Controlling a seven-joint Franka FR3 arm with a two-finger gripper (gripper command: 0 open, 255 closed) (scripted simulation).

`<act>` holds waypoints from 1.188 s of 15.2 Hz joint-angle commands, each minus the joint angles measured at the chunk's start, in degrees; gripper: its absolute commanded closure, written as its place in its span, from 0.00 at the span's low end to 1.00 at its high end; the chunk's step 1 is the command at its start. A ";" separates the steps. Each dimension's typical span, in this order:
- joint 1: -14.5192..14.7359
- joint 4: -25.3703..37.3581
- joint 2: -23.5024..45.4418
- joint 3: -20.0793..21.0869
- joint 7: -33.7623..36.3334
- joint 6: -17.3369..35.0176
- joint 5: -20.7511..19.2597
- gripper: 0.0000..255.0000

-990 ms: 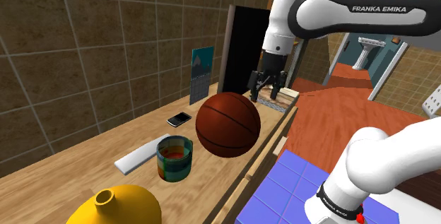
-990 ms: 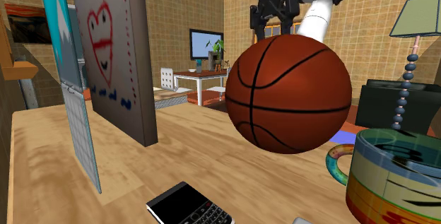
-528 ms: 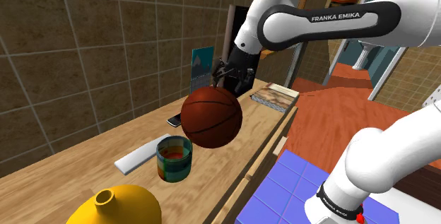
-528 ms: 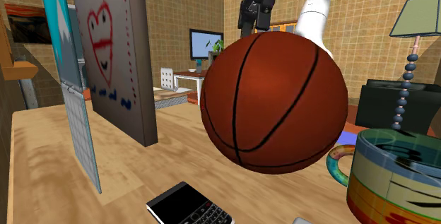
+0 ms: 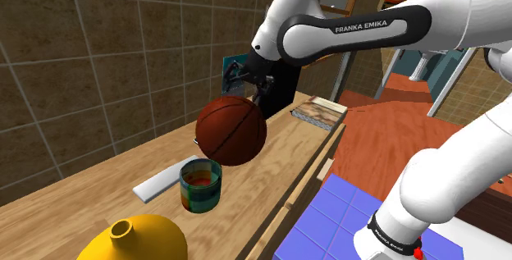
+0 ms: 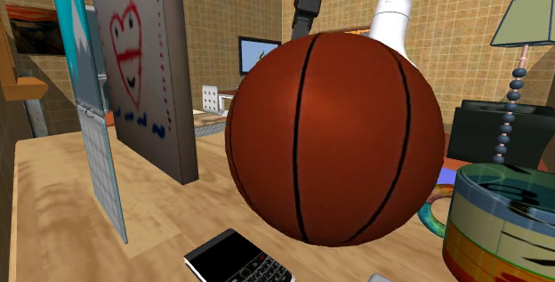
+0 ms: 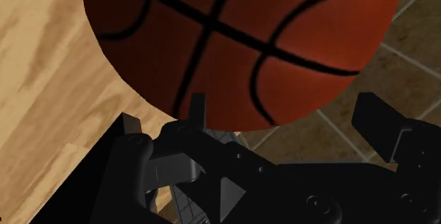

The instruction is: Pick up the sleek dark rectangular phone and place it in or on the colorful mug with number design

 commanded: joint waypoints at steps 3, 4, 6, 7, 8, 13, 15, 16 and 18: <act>-2.46 5.97 11.42 3.78 11.87 -2.20 -4.53 0.00; -3.00 7.72 14.05 4.59 14.85 -2.51 -5.81 0.00; -2.57 5.87 9.90 2.97 10.54 16.07 -4.16 0.00; -2.49 7.85 11.76 1.43 7.31 13.83 0.67 0.00; -2.61 9.90 13.70 0.05 4.51 11.41 5.08 0.00; -6.64 20.26 24.74 -3.51 -3.84 -2.08 21.78 0.00; -8.83 24.17 29.67 -4.03 -5.12 -7.49 26.52 0.00; -9.78 26.03 32.19 -4.34 -5.47 -10.14 28.66 0.00; -11.88 29.49 37.35 -4.49 -5.65 -15.17 32.46 0.00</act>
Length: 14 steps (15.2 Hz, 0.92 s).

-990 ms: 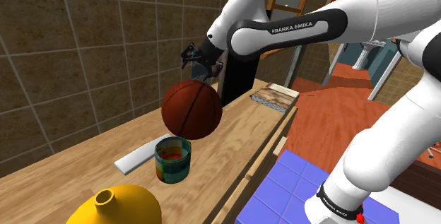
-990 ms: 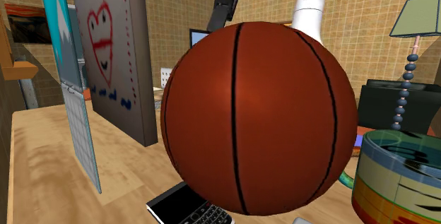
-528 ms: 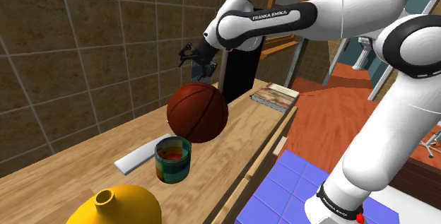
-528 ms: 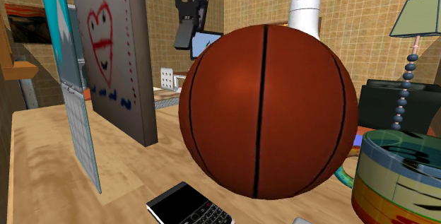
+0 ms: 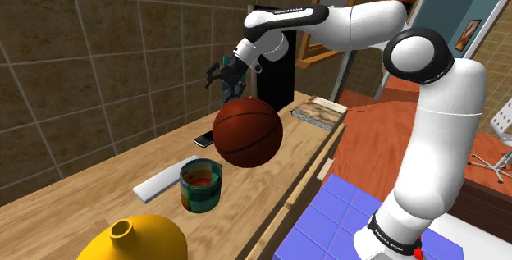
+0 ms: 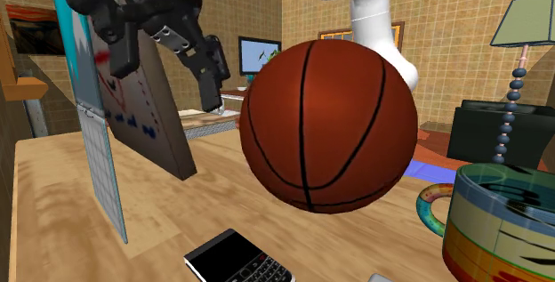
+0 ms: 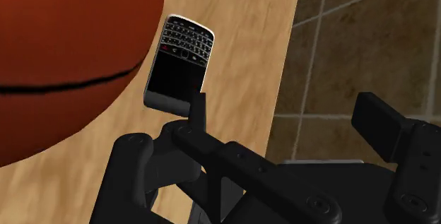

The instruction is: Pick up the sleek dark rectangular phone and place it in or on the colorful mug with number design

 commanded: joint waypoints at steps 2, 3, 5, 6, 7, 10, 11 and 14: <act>-4.67 3.33 9.44 -2.16 -0.23 -8.03 6.49 0.00; -5.22 4.72 11.99 -2.53 -0.03 -10.35 8.31 0.00; -7.00 7.10 17.10 -2.14 0.80 -14.45 11.35 0.00; -7.50 8.10 19.56 -2.32 1.20 -16.47 13.04 0.00; -4.55 5.43 9.80 -0.91 -0.45 -16.68 11.71 0.00; 2.29 1.80 6.17 -2.82 7.47 -7.59 2.18 0.00; 5.95 0.53 5.22 -3.97 12.45 -3.72 -3.51 0.00; 17.39 -0.74 5.68 -8.64 30.63 3.23 -23.64 0.00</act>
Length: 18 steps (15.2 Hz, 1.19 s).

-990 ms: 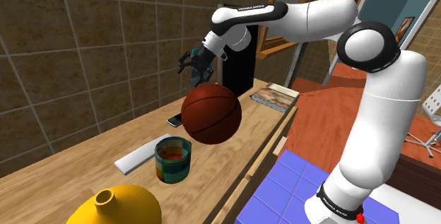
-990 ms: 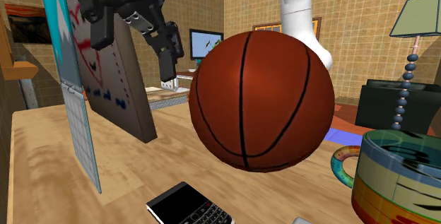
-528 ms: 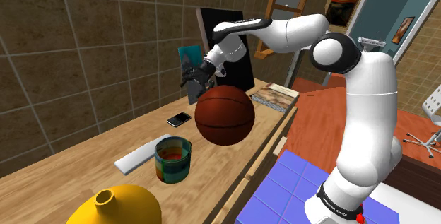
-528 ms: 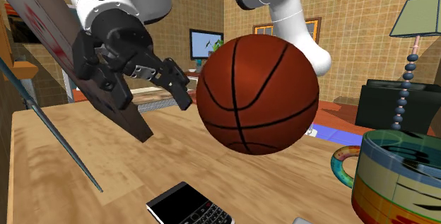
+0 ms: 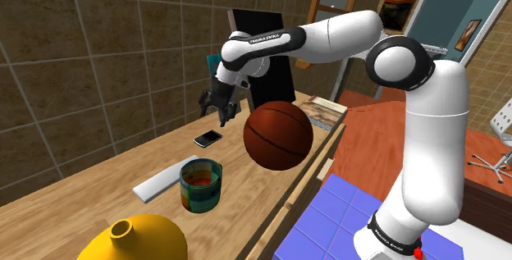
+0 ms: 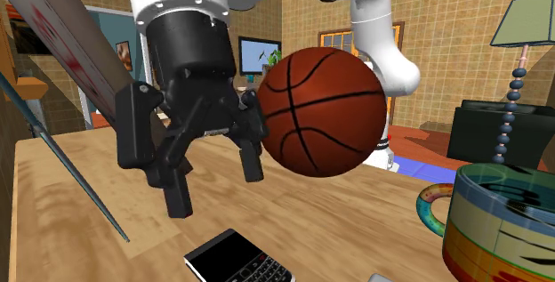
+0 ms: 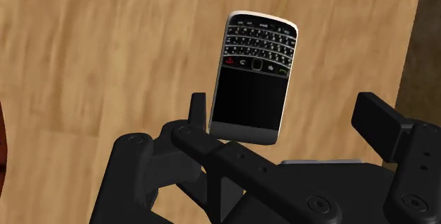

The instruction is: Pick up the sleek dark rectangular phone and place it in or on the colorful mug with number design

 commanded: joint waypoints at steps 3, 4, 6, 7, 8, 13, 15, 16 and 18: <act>10.72 -0.61 2.19 -5.22 17.72 3.78 -19.42 0.00; 10.77 -0.86 2.55 -5.27 17.72 4.39 -19.41 0.00; 10.82 -1.31 3.30 -5.30 17.73 5.59 -19.43 0.00; 10.85 -1.51 3.69 -5.31 17.74 6.19 -19.44 0.00; 10.86 -1.70 4.09 -5.31 17.75 6.77 -19.46 0.00; 10.89 -1.97 4.74 -5.32 17.76 7.69 -19.48 0.00; 10.89 -1.97 4.74 -5.32 17.76 7.69 -19.48 0.00; 10.89 -1.97 4.74 -5.32 17.76 7.69 -19.48 0.00; 10.89 -1.97 4.74 -5.32 17.76 7.68 -19.48 1.00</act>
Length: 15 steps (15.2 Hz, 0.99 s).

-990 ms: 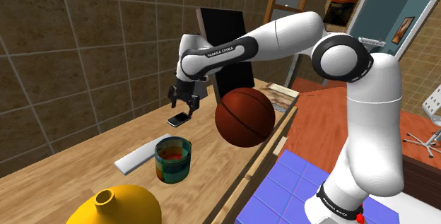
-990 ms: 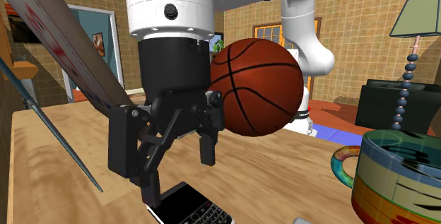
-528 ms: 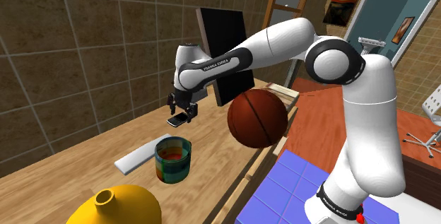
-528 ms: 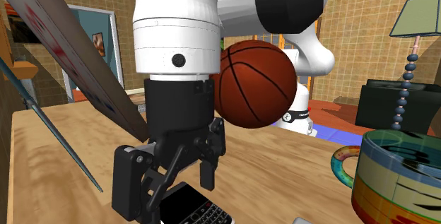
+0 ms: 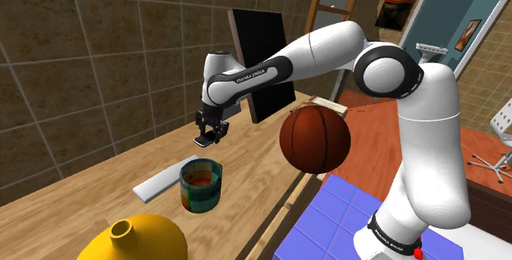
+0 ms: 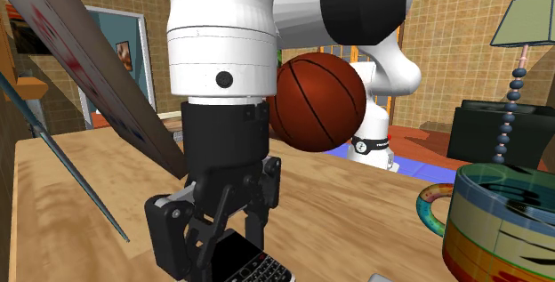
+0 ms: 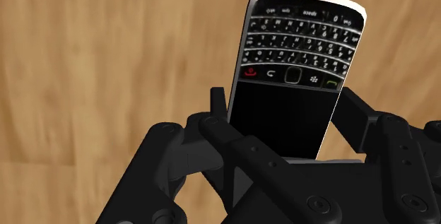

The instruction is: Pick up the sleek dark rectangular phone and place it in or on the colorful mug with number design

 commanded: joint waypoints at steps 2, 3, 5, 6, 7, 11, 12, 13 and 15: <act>0.00 -0.07 0.13 0.00 0.00 0.12 0.00 1.00; 0.01 -0.07 0.15 0.00 0.01 0.14 0.00 1.00; -0.02 -0.02 0.19 -0.01 -0.03 0.13 0.00 1.00; -0.01 0.08 0.28 -0.01 -0.03 0.12 0.00 1.00; 0.01 0.02 0.27 0.00 0.00 0.17 0.00 1.00; -0.01 0.45 -0.59 0.01 0.01 -1.12 0.02 1.00; -0.02 0.73 -0.94 0.02 0.01 -1.74 0.03 1.00; -0.02 1.05 -1.25 0.03 0.02 -2.37 0.04 1.00; -0.04 1.66 -1.90 0.04 0.04 -3.63 0.06 1.00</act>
